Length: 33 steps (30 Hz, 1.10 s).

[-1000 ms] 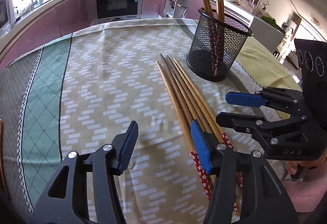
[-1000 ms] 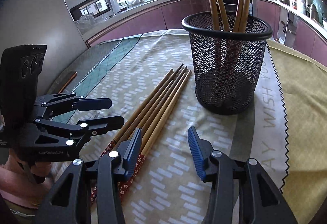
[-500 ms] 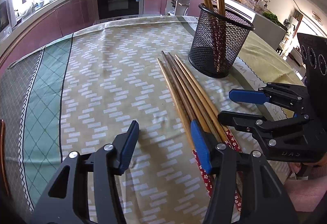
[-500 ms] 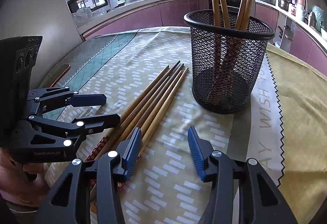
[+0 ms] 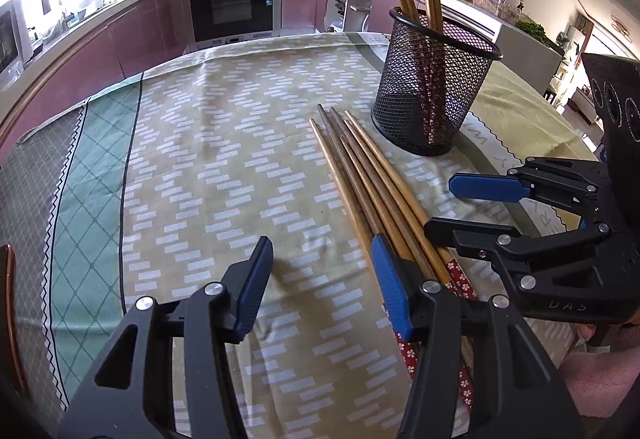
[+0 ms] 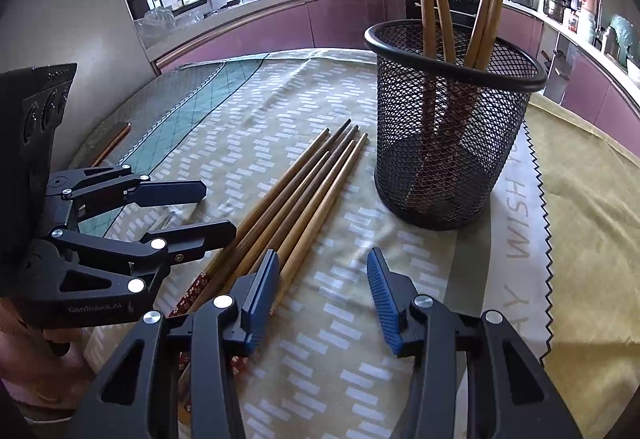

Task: Organize utensils
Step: 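Move both open tools back to the remaining chopsticks, then close the left tool on a chopstick while the right tool grasps another chopstick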

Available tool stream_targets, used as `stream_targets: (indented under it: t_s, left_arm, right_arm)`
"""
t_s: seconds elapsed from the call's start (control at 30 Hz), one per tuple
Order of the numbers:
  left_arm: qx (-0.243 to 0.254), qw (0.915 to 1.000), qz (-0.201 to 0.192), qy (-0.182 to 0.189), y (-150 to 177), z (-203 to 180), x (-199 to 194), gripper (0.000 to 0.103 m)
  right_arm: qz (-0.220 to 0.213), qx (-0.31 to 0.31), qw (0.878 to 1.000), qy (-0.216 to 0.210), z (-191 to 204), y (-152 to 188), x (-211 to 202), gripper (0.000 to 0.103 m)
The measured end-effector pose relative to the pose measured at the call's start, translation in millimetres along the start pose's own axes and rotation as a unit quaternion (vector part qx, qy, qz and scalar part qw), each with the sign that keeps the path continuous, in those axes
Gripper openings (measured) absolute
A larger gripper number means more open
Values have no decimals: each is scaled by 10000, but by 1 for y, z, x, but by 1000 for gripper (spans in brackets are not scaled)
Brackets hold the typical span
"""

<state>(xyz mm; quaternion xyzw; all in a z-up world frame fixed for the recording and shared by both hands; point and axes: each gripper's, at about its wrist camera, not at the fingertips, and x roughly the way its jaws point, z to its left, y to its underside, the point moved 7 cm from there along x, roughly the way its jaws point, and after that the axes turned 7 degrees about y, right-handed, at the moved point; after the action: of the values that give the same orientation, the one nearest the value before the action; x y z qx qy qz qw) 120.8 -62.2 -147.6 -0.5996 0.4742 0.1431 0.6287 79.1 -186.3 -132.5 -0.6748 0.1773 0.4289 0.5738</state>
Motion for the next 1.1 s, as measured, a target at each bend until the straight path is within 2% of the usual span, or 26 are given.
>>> stream_targets:
  t_s: [0.07, 0.13, 0.2, 0.37, 0.63, 0.77, 0.93, 0.97, 1.03, 1.1]
  left_arm:
    - [34, 10000, -3, -52, 0, 1, 0, 47]
    - [57, 9997, 95, -196, 1, 5, 2, 37]
    - [56, 9998, 75, -189, 2, 7, 2, 38]
    - [54, 9999, -108, 13, -5, 1, -5, 41]
    - [217, 9998, 21, -12, -8, -8, 9, 41]
    - [233, 9996, 88, -101, -8, -5, 11, 33]
    - [195, 9997, 109, -106, -12, -2, 13, 30]
    - [178, 9997, 104, -119, -12, -2, 14, 29]
    - [112, 9998, 92, -103, -15, -2, 15, 16]
    - [3, 10000, 83, -56, -16, -1, 16, 12]
  right_arm:
    - [33, -15, 10000, 25, -1, 1, 1, 42]
    - [62, -44, 9999, 135, -4, 2, 1, 36]
    - [74, -48, 9998, 153, -5, 3, 1, 32]
    - [59, -38, 9998, 168, -6, 0, 3, 32]
    - [49, -38, 9998, 163, -5, -3, 5, 32]
    - [39, -42, 9998, 183, -7, -3, 6, 32]
    - [-11, -42, 9998, 217, -6, -8, 10, 32]
    - [-14, -30, 9998, 219, -7, -9, 11, 30]
    - [-12, 40, 9998, 188, -9, -10, 11, 22]
    - [-3, 171, 9998, 93, -12, -10, 11, 13]
